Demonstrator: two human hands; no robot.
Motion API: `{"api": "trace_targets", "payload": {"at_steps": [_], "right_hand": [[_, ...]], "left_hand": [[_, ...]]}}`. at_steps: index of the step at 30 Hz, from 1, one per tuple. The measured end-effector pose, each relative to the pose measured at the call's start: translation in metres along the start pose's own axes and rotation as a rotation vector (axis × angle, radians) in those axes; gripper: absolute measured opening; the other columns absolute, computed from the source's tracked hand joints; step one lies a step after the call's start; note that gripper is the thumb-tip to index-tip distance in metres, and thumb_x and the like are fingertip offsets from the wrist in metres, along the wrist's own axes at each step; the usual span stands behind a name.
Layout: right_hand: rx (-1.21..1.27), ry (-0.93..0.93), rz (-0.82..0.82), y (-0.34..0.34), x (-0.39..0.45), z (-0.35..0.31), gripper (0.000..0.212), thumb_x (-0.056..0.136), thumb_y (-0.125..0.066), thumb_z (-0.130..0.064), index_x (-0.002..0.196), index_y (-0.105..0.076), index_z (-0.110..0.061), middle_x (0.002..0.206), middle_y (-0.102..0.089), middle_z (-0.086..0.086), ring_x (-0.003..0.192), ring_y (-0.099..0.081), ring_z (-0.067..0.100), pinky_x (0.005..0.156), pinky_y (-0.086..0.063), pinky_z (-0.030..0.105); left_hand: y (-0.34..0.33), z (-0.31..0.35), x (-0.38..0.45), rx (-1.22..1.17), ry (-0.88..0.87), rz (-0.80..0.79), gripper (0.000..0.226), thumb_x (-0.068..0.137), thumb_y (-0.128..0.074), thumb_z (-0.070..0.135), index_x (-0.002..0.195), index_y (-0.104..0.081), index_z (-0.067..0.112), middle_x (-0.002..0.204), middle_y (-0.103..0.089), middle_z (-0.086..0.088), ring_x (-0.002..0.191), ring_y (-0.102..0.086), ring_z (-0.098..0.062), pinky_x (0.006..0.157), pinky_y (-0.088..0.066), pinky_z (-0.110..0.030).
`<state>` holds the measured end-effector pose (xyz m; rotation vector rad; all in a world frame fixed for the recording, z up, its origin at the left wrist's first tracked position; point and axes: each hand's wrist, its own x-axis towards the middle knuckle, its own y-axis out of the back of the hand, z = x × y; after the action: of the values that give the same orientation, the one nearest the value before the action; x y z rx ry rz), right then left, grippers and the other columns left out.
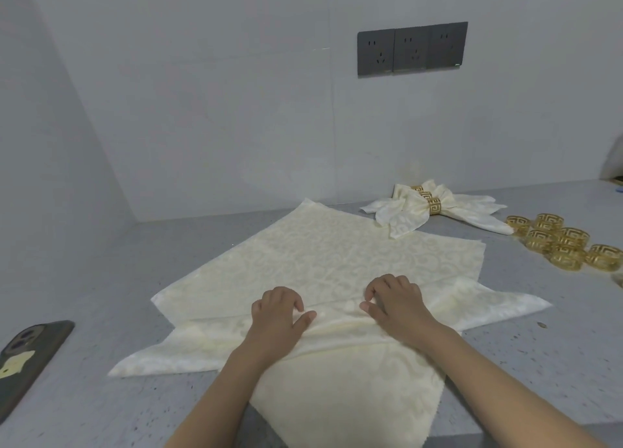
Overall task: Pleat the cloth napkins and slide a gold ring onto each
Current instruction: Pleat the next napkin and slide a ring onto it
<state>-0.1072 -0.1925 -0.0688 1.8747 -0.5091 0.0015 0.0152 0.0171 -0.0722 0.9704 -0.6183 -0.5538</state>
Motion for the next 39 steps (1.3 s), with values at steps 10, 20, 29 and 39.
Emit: {"api": "trace_targets", "payload": {"at_steps": [10,20,29,39], "right_hand": [[-0.104,0.125,0.122,0.012,0.006,-0.003,0.03,0.088,-0.042,-0.044,0.09,-0.064,-0.023,0.082,-0.044,-0.015,0.091,-0.042,0.014,0.077,-0.014,0.024],[0.117,0.161,0.08,0.026,-0.036,0.0,0.016,0.094,-0.055,-0.033,0.088,-0.062,-0.02,0.073,-0.059,-0.004,0.072,-0.05,0.013,0.069,-0.03,0.011],[0.021,0.184,-0.147,0.02,-0.055,0.0,0.045,0.099,-0.032,-0.048,0.143,-0.032,-0.039,0.144,-0.041,-0.014,0.136,-0.032,0.009,0.107,-0.021,0.018],[-0.163,0.22,-0.115,0.02,-0.052,-0.029,0.073,0.088,-0.002,-0.061,0.126,-0.058,-0.034,0.147,-0.04,-0.002,0.135,-0.031,0.02,0.111,-0.018,0.028]], "left_hand": [[0.018,0.013,0.006,-0.069,-0.078,0.104,0.015,0.086,-0.066,0.033,0.075,-0.057,0.029,0.084,-0.057,0.011,0.084,-0.049,-0.006,0.084,-0.025,-0.024],[0.017,0.017,-0.032,-0.061,-0.138,0.146,0.015,0.09,-0.058,0.039,0.081,-0.055,0.027,0.077,-0.062,0.013,0.079,-0.051,-0.01,0.069,-0.036,-0.016],[0.009,0.014,-0.047,-0.025,-0.167,-0.111,0.043,0.098,-0.032,0.047,0.138,-0.036,0.031,0.143,-0.036,0.02,0.131,-0.036,-0.004,0.111,-0.024,-0.022],[0.01,0.016,-0.049,0.273,-0.248,-0.323,0.068,0.074,0.014,0.066,0.14,0.007,0.052,0.153,0.018,0.016,0.143,0.018,-0.003,0.114,0.016,-0.029]]}}
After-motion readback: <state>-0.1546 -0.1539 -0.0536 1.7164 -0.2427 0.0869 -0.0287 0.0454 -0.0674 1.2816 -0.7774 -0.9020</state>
